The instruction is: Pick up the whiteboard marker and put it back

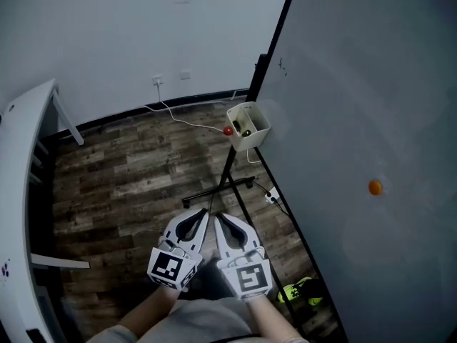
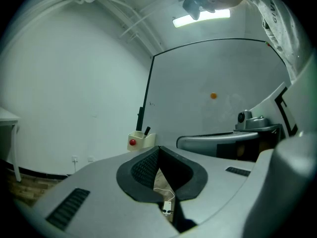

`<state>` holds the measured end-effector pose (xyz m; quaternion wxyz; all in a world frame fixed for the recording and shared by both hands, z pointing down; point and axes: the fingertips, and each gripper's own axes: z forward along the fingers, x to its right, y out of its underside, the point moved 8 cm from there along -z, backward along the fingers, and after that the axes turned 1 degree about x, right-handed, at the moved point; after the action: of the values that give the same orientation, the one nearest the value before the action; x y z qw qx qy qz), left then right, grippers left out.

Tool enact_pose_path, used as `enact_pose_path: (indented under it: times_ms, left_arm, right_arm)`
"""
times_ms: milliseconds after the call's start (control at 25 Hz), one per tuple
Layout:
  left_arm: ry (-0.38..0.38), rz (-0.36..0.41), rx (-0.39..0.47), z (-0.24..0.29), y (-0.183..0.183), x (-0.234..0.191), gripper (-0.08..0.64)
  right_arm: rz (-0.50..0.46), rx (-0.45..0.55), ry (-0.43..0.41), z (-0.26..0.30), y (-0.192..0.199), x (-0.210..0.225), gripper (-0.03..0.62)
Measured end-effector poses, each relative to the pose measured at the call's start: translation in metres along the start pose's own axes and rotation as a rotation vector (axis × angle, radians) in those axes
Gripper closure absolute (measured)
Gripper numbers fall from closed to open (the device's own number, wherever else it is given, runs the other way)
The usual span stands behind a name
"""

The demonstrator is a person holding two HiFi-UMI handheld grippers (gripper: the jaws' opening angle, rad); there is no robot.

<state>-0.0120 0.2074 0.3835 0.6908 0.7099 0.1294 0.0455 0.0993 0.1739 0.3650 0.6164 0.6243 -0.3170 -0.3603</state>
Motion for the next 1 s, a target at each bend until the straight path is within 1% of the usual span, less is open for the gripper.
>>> enact_pose_path:
  times_ms: [80, 320, 520, 640, 800, 1000]
  left_arm:
    - [0.008, -0.004, -0.002, 0.016, 0.004, -0.005, 0.546]
    - [0.011, 0.0, -0.016, 0.071, 0.007, -0.033, 0.546]
    - [0.033, 0.014, 0.012, 0.129, -0.002, -0.051, 0.546]
    - [0.05, 0.022, 0.024, 0.157, -0.006, -0.058, 0.546]
    - [0.041, 0.016, 0.027, 0.188, -0.002, -0.07, 0.546]
    - [0.037, 0.01, 0.018, 0.209, 0.009, -0.079, 0.546]
  right_arm:
    - [-0.021, -0.008, -0.006, 0.012, 0.003, 0.013, 0.571]
    - [-0.036, -0.007, -0.012, 0.054, 0.006, 0.054, 0.571]
    - [-0.098, 0.029, 0.004, 0.083, -0.005, 0.097, 0.571]
    - [-0.087, 0.032, 0.021, 0.098, -0.009, 0.121, 0.571]
    - [-0.082, 0.028, 0.031, 0.12, -0.002, 0.148, 0.571]
    - [-0.069, 0.017, 0.063, 0.133, 0.005, 0.17, 0.569]
